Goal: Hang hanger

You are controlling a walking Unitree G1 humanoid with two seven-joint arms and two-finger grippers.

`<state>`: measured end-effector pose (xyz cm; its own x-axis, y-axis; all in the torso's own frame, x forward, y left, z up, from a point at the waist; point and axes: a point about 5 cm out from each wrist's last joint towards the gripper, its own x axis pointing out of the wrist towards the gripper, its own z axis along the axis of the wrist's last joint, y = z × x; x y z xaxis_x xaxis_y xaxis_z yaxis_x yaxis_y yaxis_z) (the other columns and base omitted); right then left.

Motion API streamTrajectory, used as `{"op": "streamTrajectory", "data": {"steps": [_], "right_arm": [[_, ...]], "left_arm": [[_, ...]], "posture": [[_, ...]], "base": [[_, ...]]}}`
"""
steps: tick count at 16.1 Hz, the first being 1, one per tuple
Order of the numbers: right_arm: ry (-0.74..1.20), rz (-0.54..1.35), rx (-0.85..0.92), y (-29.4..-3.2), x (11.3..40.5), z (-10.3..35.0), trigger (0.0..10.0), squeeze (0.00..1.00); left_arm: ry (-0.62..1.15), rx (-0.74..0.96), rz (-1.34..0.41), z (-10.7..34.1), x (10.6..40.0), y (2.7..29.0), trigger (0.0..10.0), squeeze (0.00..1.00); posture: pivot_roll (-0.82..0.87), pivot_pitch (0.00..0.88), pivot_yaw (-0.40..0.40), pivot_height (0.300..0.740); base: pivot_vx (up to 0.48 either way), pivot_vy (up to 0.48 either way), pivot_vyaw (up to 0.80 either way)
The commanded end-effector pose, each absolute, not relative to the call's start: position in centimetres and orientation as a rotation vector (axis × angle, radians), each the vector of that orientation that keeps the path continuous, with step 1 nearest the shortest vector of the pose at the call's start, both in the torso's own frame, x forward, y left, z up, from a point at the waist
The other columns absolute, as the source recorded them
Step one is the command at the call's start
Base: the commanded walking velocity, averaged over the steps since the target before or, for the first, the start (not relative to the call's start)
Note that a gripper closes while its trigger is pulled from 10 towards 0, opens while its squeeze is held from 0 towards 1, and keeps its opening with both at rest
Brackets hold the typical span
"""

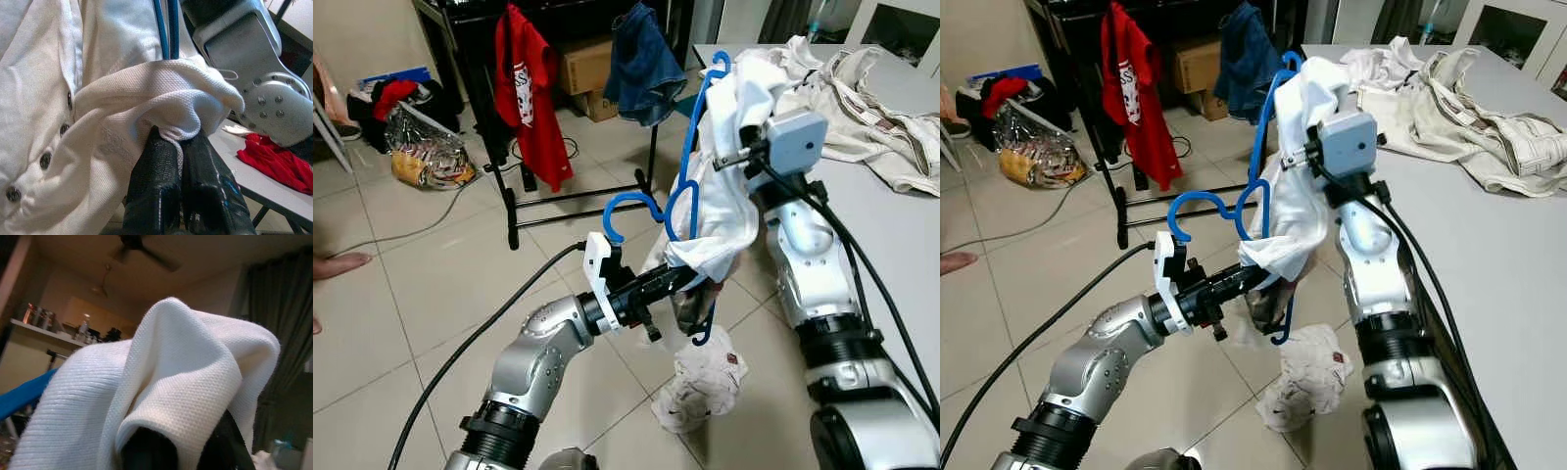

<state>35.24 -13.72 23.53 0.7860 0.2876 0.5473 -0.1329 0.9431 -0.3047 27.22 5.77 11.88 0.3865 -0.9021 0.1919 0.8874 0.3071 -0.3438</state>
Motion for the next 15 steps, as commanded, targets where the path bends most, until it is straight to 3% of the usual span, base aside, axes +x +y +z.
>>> {"op": "streamTrajectory", "data": {"steps": [1,6,10,15], "right_arm": [[-0.668,0.218,-0.279,-13.6,35.5,25.0,10.0,0.0],[-0.559,0.153,-0.213,-12.8,38.5,26.8,10.0,0.0],[-0.499,0.172,-0.214,-11.8,39.1,26.6,10.0,0.0],[-0.253,0.049,-0.081,-14.4,40.6,24.1,10.0,0.0]], "left_arm": [[0.037,-0.404,-1.217,12.2,27.3,5.3,10.0,0.0],[0.03,-0.383,-1.233,12.1,26.9,5.2,10.0,0.0],[0.035,-0.368,-1.244,11.9,26.6,5.2,10.0,0.0],[0.024,-0.342,-1.265,12.0,26.4,4.8,10.0,0.0]], "posture": [[0.0,0.0,0.042,0.723],[0.02,0.0,0.029,0.723],[0.01,0.0,0.031,0.723],[0.01,0.0,0.038,0.723]], "base": [[0.0,0.0,0.0],[0.0,0.0,0.0],[0.0,0.0,0.0],[0.0,0.0,0.0]]}}
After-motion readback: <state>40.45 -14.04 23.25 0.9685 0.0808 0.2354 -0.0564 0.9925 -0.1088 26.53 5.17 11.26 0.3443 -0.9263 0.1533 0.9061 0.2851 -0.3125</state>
